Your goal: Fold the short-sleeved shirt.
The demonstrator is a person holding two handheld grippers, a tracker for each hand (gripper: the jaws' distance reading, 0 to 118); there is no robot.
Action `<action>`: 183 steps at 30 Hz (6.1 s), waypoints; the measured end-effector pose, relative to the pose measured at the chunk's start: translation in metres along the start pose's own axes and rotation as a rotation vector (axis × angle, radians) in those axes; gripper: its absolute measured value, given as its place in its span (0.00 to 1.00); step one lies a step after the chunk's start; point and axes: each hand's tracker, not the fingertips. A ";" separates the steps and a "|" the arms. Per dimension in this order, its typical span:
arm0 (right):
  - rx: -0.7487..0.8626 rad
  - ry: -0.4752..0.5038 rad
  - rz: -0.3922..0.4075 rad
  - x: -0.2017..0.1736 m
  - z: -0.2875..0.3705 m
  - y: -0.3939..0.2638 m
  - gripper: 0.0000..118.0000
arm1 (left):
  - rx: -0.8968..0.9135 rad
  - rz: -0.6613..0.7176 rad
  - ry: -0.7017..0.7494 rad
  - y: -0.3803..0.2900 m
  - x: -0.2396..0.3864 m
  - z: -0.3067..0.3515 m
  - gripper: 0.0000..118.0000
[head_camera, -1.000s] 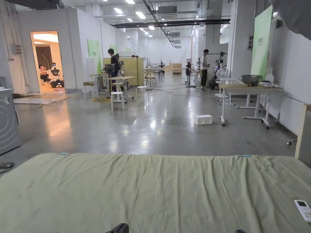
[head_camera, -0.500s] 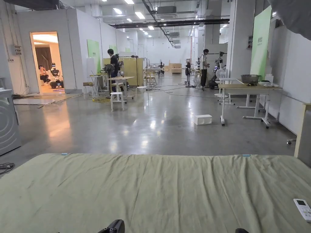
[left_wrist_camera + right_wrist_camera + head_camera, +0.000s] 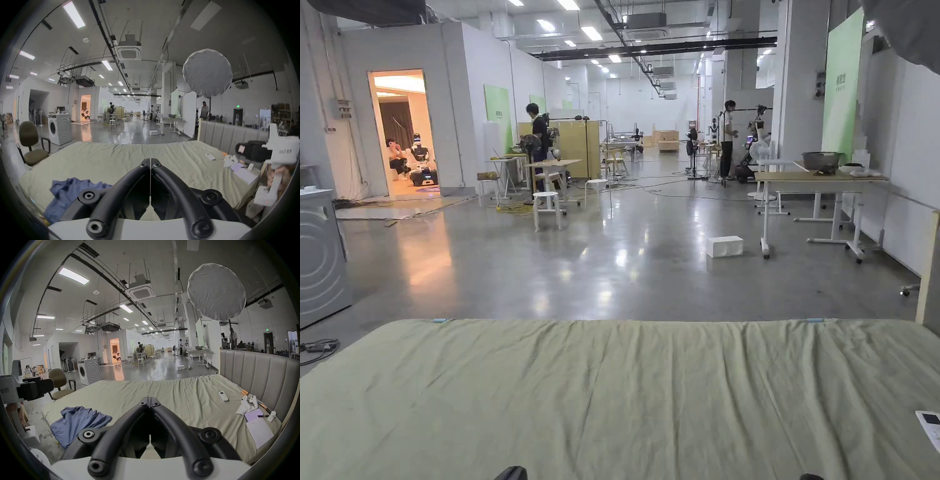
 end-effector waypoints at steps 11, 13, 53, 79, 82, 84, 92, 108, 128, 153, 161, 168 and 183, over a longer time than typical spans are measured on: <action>-0.057 0.004 0.011 0.012 -0.004 -0.017 0.00 | -0.256 0.081 0.205 -0.032 -0.139 -0.043 0.62; -0.086 0.010 -0.017 0.010 -0.009 -0.022 0.00 | -0.364 0.038 0.225 -0.054 -0.163 -0.062 0.64; -0.355 -0.077 -0.010 0.048 0.003 -0.080 0.00 | -0.226 0.911 0.058 -0.070 -0.279 -0.200 0.01; -0.369 -0.329 -0.144 0.112 0.106 -0.099 0.00 | -0.772 0.125 -0.877 -0.170 0.330 -0.277 0.02; -0.377 -0.321 -0.151 0.111 0.107 -0.100 0.00 | -0.797 0.140 -0.848 -0.179 0.323 -0.268 0.36; -0.378 -0.306 -0.163 0.109 0.103 -0.099 0.00 | -0.770 0.171 -0.840 -0.172 0.301 -0.258 0.71; -0.227 -0.189 -0.053 0.080 0.063 -0.062 0.00 | -0.316 0.239 -0.532 -0.049 0.127 -0.163 0.70; -0.072 -0.033 0.004 0.027 0.070 -0.028 0.00 | -0.070 0.043 -0.016 -0.012 0.011 0.039 0.48; -0.191 -0.105 -0.042 0.055 0.041 -0.052 0.00 | -0.129 0.048 0.013 -0.049 0.020 0.012 0.00; -0.358 -0.149 -0.067 0.088 0.011 -0.099 0.00 | -0.690 0.183 -0.002 -0.185 -0.039 -0.284 0.73; -0.416 -0.207 -0.071 0.106 0.009 -0.109 0.00 | -0.816 0.155 0.066 -0.225 -0.036 -0.336 0.44; -0.447 -0.193 -0.085 0.117 -0.015 -0.112 0.00 | -0.855 -0.293 -0.006 -0.227 0.017 -0.332 0.06; -0.868 0.068 0.135 0.159 -0.354 -0.094 0.78 | -1.059 -0.086 -0.109 -0.214 -0.020 -0.376 0.05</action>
